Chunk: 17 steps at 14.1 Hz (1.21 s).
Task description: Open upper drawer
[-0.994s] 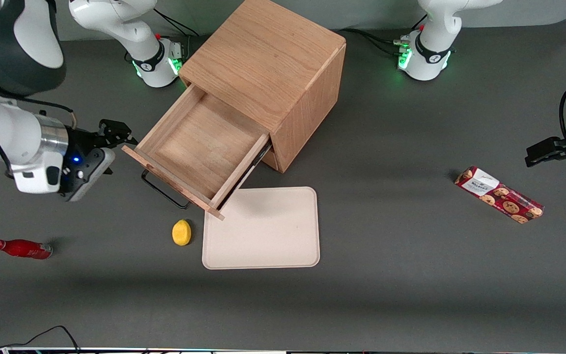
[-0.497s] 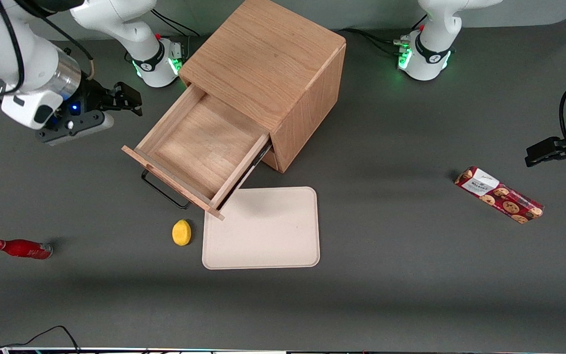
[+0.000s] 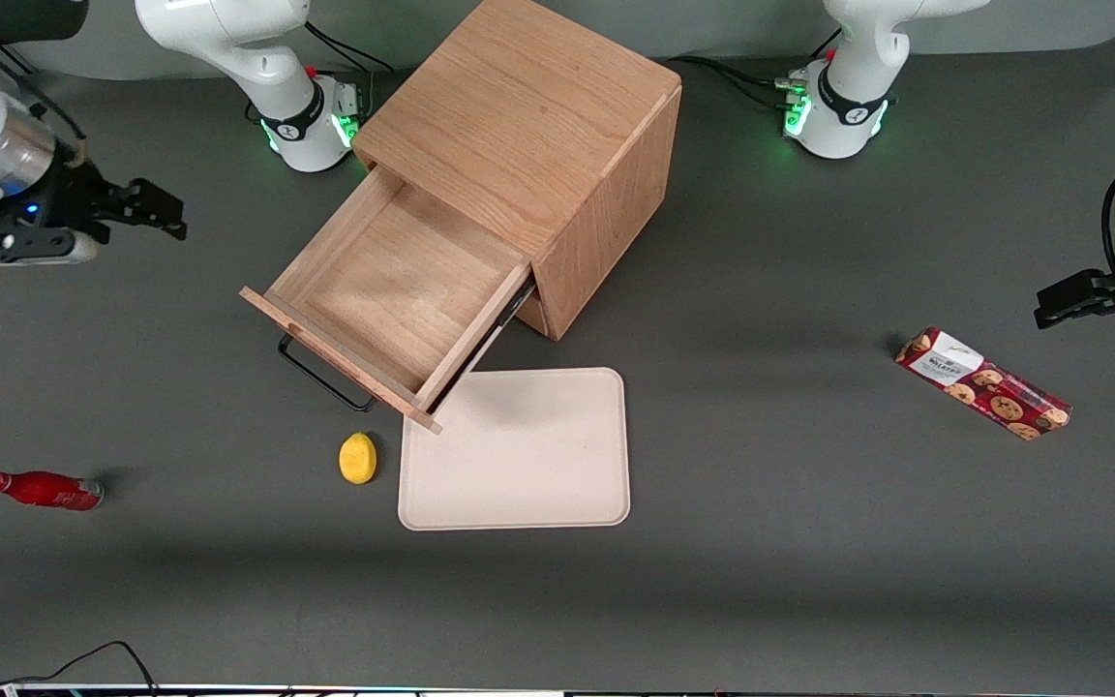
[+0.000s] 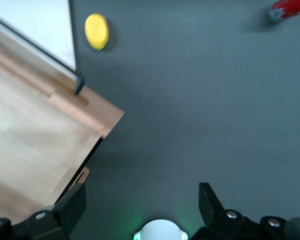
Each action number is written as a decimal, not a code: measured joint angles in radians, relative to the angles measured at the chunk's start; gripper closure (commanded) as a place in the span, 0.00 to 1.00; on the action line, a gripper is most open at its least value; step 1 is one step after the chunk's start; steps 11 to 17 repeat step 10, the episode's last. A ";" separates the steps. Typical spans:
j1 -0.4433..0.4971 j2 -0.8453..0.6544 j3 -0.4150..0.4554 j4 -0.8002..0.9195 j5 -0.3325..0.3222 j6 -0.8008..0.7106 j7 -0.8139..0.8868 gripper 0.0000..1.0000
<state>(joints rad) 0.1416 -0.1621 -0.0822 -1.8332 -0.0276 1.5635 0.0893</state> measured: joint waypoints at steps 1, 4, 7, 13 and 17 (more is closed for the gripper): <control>-0.014 0.020 0.000 0.015 -0.002 0.013 0.000 0.00; -0.022 0.066 0.005 0.061 -0.004 0.028 0.000 0.00; -0.024 0.118 0.006 0.123 -0.005 0.032 0.001 0.00; -0.026 0.143 0.006 0.153 -0.005 0.033 0.001 0.00; -0.026 0.143 0.006 0.153 -0.005 0.033 0.001 0.00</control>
